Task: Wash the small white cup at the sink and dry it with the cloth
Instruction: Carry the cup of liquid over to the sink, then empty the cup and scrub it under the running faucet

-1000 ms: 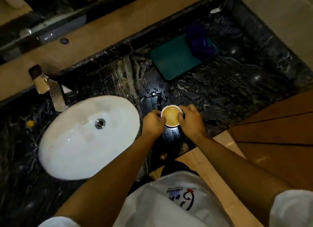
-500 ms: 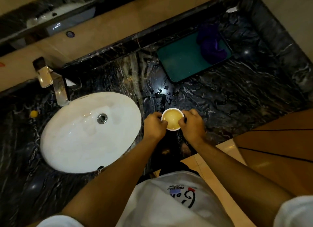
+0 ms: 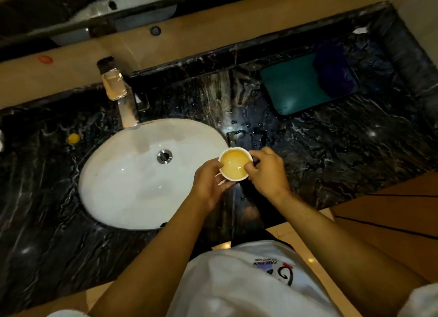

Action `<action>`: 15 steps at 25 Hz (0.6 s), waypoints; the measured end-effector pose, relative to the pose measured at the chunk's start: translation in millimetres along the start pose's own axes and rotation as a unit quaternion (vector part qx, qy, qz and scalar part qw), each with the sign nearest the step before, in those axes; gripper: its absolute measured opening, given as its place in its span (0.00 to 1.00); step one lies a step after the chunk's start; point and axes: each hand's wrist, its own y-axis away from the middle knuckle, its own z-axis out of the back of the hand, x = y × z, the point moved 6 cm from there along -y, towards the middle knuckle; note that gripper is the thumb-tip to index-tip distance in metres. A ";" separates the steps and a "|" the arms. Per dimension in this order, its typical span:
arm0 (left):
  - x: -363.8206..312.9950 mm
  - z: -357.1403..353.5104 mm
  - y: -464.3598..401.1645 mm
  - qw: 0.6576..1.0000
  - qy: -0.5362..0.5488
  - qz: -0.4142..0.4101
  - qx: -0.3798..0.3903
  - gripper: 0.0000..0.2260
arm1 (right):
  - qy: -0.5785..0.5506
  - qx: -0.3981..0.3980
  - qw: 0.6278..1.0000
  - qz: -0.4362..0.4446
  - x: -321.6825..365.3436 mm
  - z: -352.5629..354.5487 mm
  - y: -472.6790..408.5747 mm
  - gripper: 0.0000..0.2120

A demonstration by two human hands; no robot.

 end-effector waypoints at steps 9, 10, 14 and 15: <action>-46.2 122.9 -2.4 0.973 0.188 0.025 0.131 0.20 | -0.055 0.031 0.998 -0.029 92.7 -124.2 29.0 0.11; -50.8 138.0 -6.3 0.973 0.195 0.026 0.122 0.22 | -0.056 0.042 0.997 -0.025 102.3 -137.4 30.1 0.10; -77.5 183.1 -18.2 0.970 0.214 -0.006 0.113 0.24 | -0.033 0.067 0.997 0.001 145.4 -169.3 23.9 0.11; -83.1 191.2 -21.0 0.970 0.214 -0.016 0.111 0.24 | -0.016 0.047 0.999 0.012 159.2 -167.8 17.6 0.12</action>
